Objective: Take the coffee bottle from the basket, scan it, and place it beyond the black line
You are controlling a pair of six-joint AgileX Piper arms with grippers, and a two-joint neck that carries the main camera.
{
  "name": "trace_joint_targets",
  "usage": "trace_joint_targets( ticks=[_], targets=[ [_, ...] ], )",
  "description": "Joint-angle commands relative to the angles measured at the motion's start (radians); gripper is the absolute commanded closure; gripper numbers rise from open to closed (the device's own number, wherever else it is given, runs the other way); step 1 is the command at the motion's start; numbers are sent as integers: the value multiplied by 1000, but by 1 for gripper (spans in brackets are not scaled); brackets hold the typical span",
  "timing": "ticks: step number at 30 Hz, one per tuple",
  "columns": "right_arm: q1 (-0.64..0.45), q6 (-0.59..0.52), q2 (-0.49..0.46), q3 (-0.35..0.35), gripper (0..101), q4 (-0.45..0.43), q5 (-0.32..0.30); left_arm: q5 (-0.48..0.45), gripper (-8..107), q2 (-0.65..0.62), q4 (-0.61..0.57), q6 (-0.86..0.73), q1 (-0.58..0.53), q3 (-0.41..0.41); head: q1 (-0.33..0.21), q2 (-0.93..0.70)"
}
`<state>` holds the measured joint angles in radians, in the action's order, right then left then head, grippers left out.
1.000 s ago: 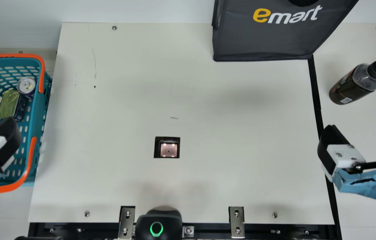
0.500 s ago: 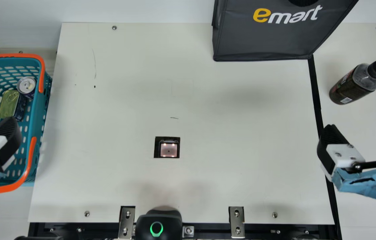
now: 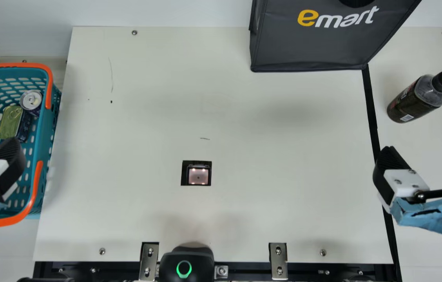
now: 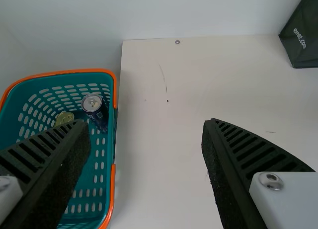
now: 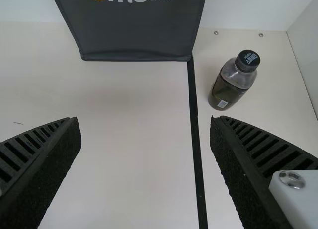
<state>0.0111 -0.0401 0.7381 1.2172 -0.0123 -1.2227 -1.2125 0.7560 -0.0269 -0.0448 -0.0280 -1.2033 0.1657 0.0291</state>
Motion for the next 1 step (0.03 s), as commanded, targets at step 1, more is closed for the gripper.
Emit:
trace_joint_targets(
  ticks=[1],
  targets=[
    [0,0,0,0,11,0,0,0,9,0,0,0,0,0,-27,-2]
  ],
)
